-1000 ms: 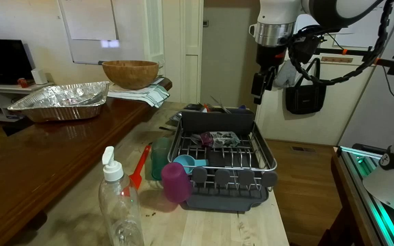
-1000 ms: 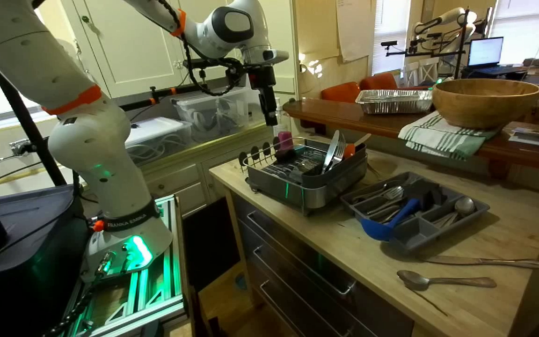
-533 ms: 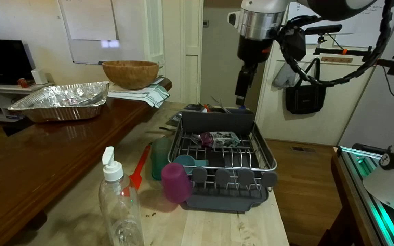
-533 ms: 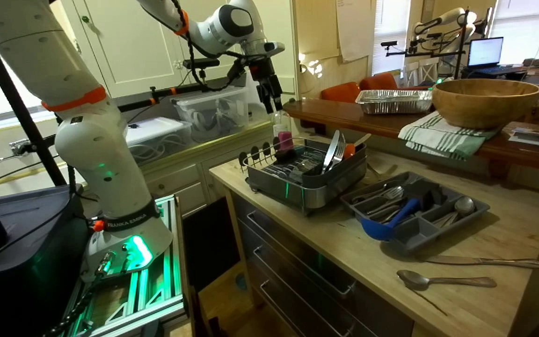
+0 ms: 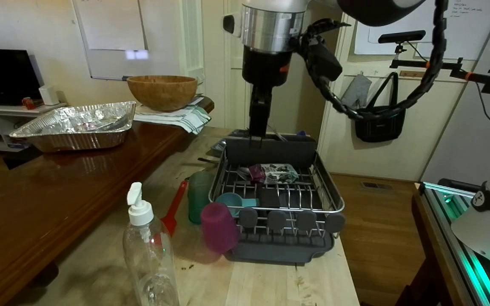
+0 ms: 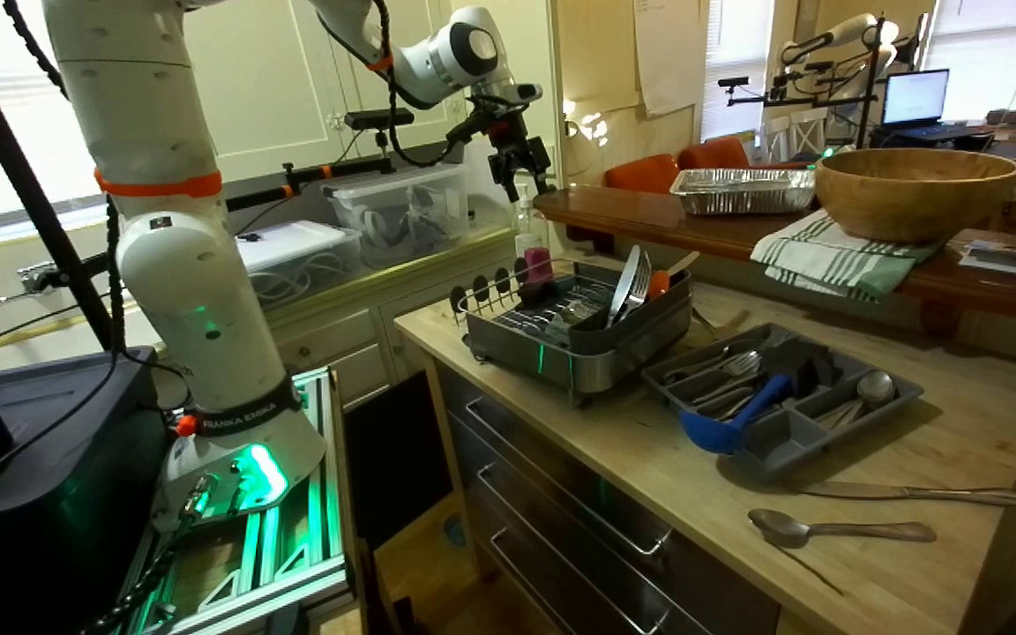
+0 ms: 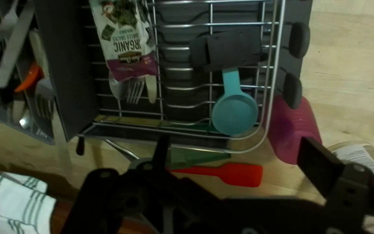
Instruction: Move the pink cup to the right section of the plate rack
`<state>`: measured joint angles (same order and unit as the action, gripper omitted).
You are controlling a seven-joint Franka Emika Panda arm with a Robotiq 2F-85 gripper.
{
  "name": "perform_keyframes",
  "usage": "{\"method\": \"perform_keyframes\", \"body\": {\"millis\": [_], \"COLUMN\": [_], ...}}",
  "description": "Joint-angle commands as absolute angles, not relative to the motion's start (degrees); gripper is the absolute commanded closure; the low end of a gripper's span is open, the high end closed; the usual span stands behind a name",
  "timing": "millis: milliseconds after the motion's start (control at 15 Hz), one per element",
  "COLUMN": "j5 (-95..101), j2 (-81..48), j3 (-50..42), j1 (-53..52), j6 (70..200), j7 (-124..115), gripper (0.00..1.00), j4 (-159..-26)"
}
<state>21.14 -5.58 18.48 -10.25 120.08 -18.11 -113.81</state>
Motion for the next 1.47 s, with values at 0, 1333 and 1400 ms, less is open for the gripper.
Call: {"method": "perform_keyframes", "body": {"millis": [0,1333,1400], "j5": [21.14,21.59,22.50], "j2": [-7.08,-18.47,-19.16], "j3": [16.23,17.03,16.82], "j1": [-13.23,-19.64,-19.73], "j6": [119.66,120.36,122.04], "j7": [-15.80,2.41,3.90], "gripper": [0.00,0.00,0.00], "j4": [-112.13,-108.44,-108.61]}}
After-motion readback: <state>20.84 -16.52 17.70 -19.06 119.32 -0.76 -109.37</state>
